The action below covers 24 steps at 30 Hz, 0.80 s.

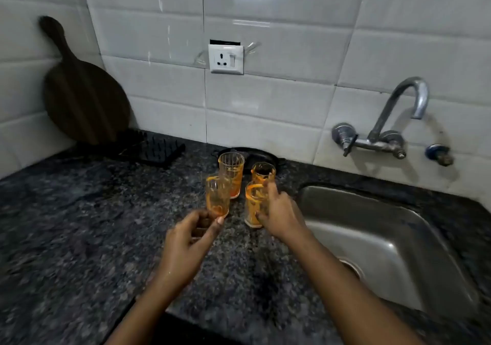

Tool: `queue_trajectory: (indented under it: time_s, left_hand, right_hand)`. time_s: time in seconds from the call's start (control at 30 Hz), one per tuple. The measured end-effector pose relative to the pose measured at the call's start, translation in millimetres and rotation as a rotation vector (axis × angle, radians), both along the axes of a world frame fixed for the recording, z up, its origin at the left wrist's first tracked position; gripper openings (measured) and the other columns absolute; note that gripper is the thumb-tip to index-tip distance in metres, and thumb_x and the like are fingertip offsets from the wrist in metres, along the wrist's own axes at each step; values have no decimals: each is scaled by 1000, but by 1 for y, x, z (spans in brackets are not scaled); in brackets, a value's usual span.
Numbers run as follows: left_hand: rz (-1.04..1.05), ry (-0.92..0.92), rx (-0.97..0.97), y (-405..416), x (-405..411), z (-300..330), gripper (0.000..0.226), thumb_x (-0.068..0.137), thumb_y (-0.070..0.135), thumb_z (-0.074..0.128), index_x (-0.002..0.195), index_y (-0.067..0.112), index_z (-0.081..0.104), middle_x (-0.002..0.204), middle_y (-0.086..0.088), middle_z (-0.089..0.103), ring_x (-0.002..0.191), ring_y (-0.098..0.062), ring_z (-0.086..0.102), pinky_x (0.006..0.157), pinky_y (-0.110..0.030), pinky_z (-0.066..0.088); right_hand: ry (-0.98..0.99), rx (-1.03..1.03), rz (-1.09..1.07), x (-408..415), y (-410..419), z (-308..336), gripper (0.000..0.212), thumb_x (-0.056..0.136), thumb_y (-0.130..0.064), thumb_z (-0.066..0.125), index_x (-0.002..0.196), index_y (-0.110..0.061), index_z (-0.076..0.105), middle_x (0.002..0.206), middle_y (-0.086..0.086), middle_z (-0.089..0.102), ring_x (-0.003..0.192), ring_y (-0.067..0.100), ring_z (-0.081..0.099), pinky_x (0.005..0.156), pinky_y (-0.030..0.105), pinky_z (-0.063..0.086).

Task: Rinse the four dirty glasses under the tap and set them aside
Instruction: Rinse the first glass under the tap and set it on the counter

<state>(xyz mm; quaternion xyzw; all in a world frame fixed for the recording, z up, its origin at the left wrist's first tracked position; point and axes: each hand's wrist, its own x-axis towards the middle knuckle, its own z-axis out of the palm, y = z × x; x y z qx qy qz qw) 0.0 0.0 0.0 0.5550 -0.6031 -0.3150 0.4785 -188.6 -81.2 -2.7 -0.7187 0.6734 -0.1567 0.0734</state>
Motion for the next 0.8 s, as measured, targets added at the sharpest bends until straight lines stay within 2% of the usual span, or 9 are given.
queue_trajectory:
  time_s: [0.07,0.13,0.23,0.3,0.4,0.47,0.57,0.7,0.8]
  left_hand:
    - [-2,2,10,-16,-7,-4,23,80,43,57,85,23,67,80,2,72,75,-8,67,67,-35,55]
    - [-2,-2,24,-31,-17,-9,31,77,48,54,83,21,69,77,0,72,73,-11,68,69,-41,55]
    - [-1,0,12,-50,-39,-16,35,77,49,54,80,17,69,75,-9,71,73,-24,67,67,-48,53]
    - [-16,-4,7,-55,-63,-17,33,78,48,55,79,18,69,76,-8,72,74,-23,68,68,-46,53]
    - [-72,3,31,-60,-109,-18,27,79,42,58,77,18,70,76,5,73,70,-8,68,65,-34,53]
    - [-122,-20,18,-71,-147,-21,23,83,39,62,75,19,70,72,4,73,68,-10,67,63,-36,52]
    - [-185,38,47,-102,-206,-26,26,89,35,54,72,21,69,73,6,74,67,-8,69,66,-31,53]
    - [-248,69,187,-155,-284,-7,57,85,58,35,70,14,69,66,-2,73,63,-15,66,75,-39,52]
    - [-150,-50,193,-198,-331,20,74,87,64,30,75,2,68,82,-17,72,81,-30,67,83,-39,52]
  right_hand:
    - [-19,47,-11,-1,-15,-7,59,82,-32,65,130,-21,32,114,16,56,103,35,57,81,38,48]
    - [-55,54,35,-7,-26,-19,45,81,-30,67,119,-18,45,109,12,59,100,31,59,79,35,48]
    - [-278,-20,100,-29,-31,-29,31,75,-26,74,101,-12,63,95,10,67,88,26,64,72,31,49]
    - [-424,-51,87,-59,-22,-32,25,67,-29,81,82,-12,71,80,5,72,76,19,66,66,29,49]
    - [-564,-105,-42,-119,0,-19,30,58,-39,86,58,-17,65,52,-8,61,50,2,55,50,20,42]
    - [-661,-154,-146,-166,6,-6,44,53,-39,88,45,-16,52,39,-10,43,40,3,41,41,14,29]
    - [-684,-248,-286,-229,-2,9,52,47,-46,88,41,-14,47,36,-8,38,38,2,36,39,15,28]
    - [-643,-362,-333,-276,-15,24,40,49,-40,89,42,-29,52,35,-14,49,43,-9,51,44,7,34]
    - [-584,-413,-299,-290,-25,33,30,49,-35,90,63,-27,64,52,-18,58,52,-11,56,51,3,38]
